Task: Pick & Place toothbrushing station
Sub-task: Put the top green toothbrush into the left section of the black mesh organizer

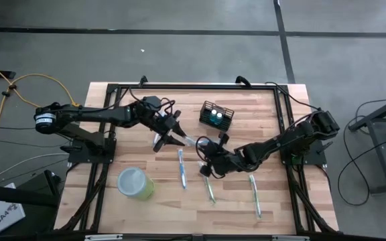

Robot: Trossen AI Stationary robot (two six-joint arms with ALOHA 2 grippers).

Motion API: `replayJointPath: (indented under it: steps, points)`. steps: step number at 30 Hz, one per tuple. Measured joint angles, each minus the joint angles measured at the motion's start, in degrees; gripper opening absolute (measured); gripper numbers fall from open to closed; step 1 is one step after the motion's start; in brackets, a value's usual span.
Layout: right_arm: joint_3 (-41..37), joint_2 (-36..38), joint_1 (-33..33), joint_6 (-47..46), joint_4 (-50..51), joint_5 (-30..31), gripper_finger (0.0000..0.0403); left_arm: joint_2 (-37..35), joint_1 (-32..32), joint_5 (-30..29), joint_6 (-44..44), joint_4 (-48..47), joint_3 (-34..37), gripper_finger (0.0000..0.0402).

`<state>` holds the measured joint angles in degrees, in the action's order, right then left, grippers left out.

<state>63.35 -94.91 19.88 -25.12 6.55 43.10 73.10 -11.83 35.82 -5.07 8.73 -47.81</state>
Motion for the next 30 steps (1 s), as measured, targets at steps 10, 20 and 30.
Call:
replayJointPath:
  steps: [10,20,30]
  points:
    - [0.0,0.0,0.0,2.7,-5.1,0.6,0.0007,0.0,1.7,0.2,-1.0,5.6,0.0,0.0144]
    - [0.0,0.0,0.0,3.9,-7.7,-2.3,0.0007,0.0,1.9,-1.5,-1.0,5.7,0.0,0.0144]
    - [0.0,0.0,-0.4,4.0,-9.0,-4.7,0.0007,0.0,3.2,-1.5,-2.0,6.2,0.0,0.0144]
